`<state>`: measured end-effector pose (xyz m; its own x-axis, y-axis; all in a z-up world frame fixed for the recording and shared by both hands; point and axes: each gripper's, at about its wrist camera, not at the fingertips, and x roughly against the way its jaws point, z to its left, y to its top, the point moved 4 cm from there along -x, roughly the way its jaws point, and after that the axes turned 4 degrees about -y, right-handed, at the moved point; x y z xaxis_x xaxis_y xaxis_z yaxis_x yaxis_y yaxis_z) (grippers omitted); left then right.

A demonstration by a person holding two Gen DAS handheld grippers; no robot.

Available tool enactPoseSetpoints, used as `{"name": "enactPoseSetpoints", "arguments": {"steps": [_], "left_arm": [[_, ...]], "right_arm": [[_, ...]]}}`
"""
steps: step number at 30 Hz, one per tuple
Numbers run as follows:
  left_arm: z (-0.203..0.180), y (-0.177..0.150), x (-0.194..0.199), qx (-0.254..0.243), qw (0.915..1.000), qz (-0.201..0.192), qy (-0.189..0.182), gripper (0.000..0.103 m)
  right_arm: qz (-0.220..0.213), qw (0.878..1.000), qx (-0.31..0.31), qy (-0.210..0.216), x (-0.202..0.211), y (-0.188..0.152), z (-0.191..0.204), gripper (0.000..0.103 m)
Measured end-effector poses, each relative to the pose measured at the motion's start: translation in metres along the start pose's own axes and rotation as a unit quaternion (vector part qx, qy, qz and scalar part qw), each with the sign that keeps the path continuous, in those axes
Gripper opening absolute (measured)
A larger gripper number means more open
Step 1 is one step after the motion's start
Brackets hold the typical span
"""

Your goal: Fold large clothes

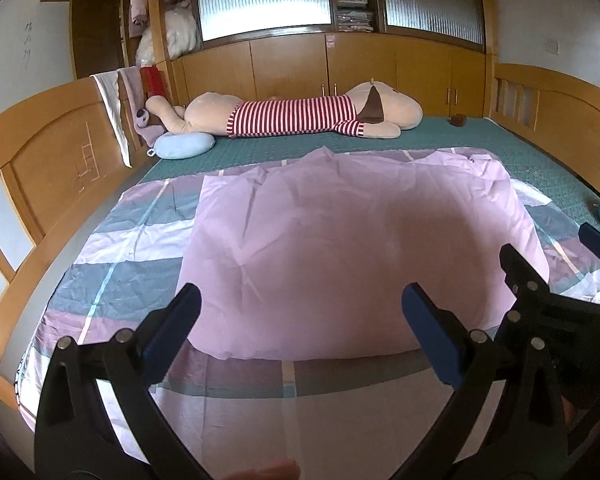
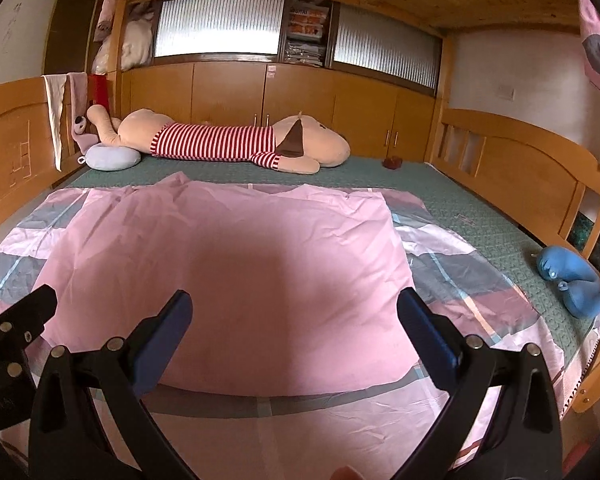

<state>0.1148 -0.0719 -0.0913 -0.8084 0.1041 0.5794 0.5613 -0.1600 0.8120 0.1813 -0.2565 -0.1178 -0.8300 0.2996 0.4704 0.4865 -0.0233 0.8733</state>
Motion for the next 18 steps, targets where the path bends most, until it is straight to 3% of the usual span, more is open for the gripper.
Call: {"name": "enactPoseSetpoints", "arguments": {"steps": [18], "left_arm": [[0.0001,-0.0015,0.0000,-0.003,1.0000,0.000,0.001,0.101]], "right_arm": [[0.006,1.000,0.002,0.002,-0.0009,-0.0016,0.0006,0.102]]}}
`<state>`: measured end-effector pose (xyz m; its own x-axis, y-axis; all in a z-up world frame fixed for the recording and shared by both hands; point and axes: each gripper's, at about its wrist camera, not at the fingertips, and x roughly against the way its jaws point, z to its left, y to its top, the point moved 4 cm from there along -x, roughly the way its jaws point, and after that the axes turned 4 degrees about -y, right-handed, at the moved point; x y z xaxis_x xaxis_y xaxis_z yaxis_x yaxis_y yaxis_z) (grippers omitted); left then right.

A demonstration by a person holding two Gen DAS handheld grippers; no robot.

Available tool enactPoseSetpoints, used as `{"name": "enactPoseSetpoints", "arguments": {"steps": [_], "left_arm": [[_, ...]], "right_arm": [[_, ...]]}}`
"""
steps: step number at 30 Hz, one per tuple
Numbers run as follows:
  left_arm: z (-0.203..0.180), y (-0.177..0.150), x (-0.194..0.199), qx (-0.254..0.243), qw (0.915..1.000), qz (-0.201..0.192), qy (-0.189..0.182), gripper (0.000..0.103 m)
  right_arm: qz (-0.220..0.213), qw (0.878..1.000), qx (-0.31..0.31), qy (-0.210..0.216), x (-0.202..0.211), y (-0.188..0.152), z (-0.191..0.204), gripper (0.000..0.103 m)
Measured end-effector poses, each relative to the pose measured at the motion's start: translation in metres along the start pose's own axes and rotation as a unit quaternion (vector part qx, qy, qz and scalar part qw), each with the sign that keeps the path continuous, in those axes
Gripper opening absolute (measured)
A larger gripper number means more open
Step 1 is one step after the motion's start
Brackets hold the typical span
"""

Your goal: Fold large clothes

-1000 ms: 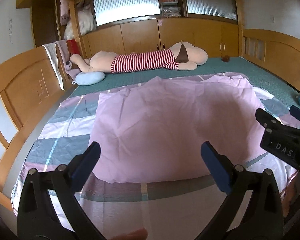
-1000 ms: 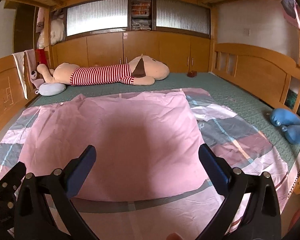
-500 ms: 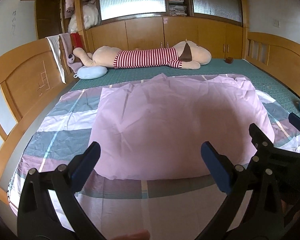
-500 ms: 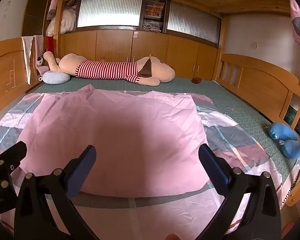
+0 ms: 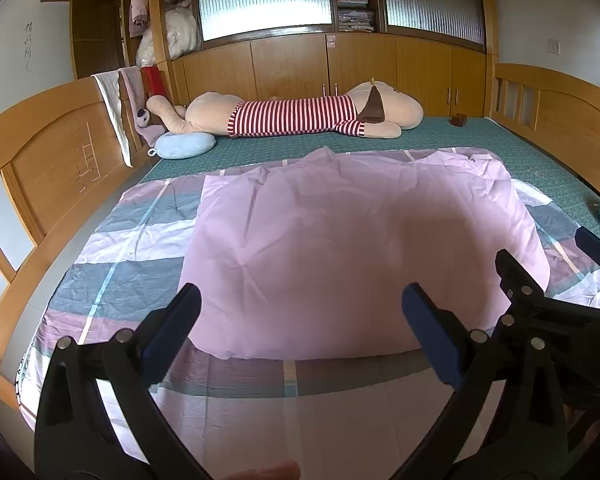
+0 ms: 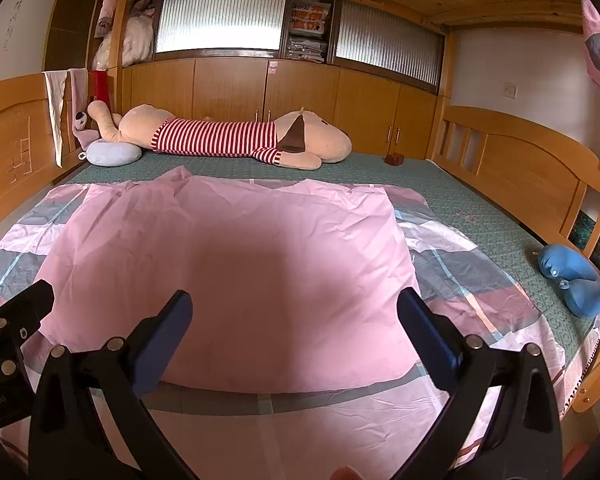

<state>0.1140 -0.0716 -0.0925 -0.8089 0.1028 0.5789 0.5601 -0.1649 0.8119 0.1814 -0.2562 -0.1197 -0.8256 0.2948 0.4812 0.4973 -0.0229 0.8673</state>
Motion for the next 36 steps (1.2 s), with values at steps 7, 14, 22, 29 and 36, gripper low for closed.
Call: {"name": "enactPoseSetpoints", "arguments": {"steps": [7,14,22,29,36], "left_arm": [[-0.0002,0.0002,0.0000,0.001,1.0000,0.000,0.000,0.101],[-0.0005,-0.0005,-0.0002,0.002,1.0000,0.000,-0.001,0.101],[-0.0011,-0.0010,-0.0004,0.002,1.0000,0.001,0.000,0.101],[-0.0012,-0.0019,-0.0007,0.001,1.0000,0.002,0.001,0.101],[-0.0010,-0.0039,0.0013,-0.007,0.9999,-0.007,0.005,0.101]], "right_arm": [[0.003,1.000,0.000,0.001,-0.0011,-0.0014,-0.0003,0.102],[0.004,1.000,0.004,0.001,-0.0017,-0.0023,0.0002,0.102],[0.004,1.000,0.004,0.001,-0.0018,-0.0024,0.0002,0.102],[0.006,1.000,0.008,0.003,-0.0042,-0.0047,0.0002,0.102],[0.009,1.000,0.009,0.004,-0.0070,-0.0069,-0.0010,0.102]]}}
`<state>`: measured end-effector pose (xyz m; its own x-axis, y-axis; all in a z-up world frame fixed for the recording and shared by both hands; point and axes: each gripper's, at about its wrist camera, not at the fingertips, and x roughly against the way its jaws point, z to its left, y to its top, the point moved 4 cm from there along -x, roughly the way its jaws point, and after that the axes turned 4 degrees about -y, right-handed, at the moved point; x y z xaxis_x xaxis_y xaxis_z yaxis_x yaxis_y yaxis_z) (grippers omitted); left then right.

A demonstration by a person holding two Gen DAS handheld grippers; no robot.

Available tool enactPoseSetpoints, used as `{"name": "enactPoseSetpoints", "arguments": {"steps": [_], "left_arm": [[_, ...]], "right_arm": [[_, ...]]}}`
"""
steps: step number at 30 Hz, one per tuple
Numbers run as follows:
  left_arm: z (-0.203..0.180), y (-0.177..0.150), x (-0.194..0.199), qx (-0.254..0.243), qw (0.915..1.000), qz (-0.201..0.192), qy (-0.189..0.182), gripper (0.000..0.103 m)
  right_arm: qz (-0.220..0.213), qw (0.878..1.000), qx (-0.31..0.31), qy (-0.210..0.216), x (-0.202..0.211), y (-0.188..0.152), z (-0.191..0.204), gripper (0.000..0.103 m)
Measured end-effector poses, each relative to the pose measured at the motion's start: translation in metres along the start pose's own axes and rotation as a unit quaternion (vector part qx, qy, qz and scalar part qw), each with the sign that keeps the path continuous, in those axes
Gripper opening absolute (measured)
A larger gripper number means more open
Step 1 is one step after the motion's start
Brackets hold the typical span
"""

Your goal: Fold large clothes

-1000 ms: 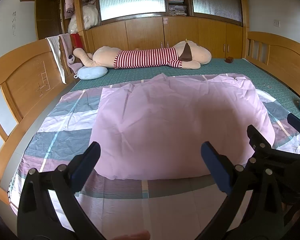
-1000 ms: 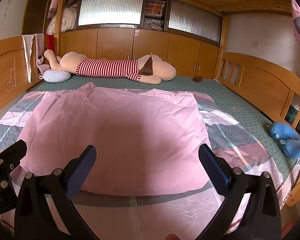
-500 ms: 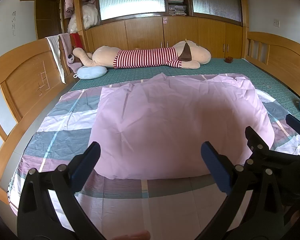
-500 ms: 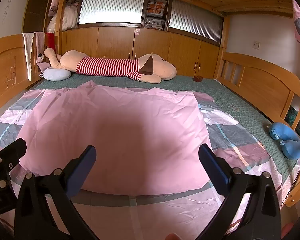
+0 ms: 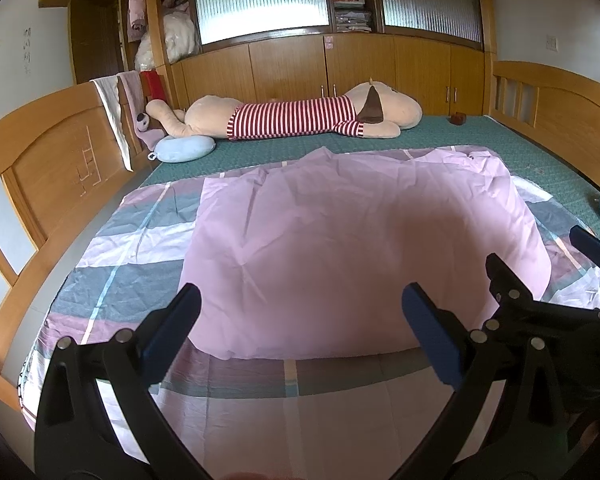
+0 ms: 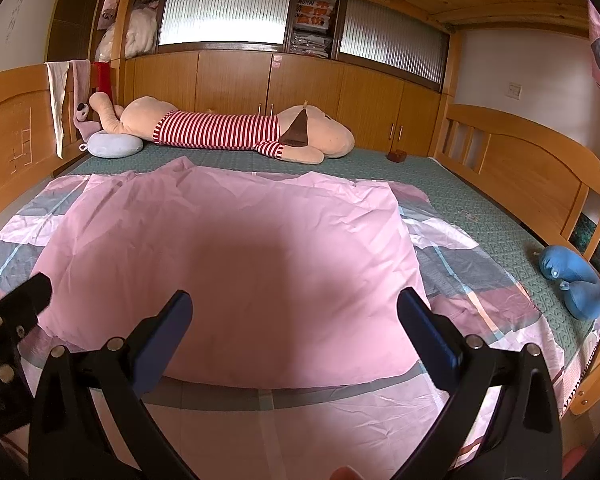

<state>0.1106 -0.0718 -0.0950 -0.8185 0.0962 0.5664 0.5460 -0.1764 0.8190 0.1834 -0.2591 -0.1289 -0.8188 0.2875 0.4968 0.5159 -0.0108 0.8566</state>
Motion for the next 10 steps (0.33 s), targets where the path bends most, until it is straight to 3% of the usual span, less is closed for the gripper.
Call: {"name": "enactPoseSetpoints", "arguments": {"steps": [6,10], "left_arm": [[0.004,0.000,-0.008,0.003,0.9998,0.000,0.021,0.101],[0.010,0.000,-0.010,0.015,0.9998,0.009,0.008,0.101]], "right_arm": [[0.022,1.000,0.000,-0.005,-0.016,-0.010,-0.002,0.102],[0.024,1.000,-0.004,-0.012,-0.026,-0.019,-0.001,0.102]]}}
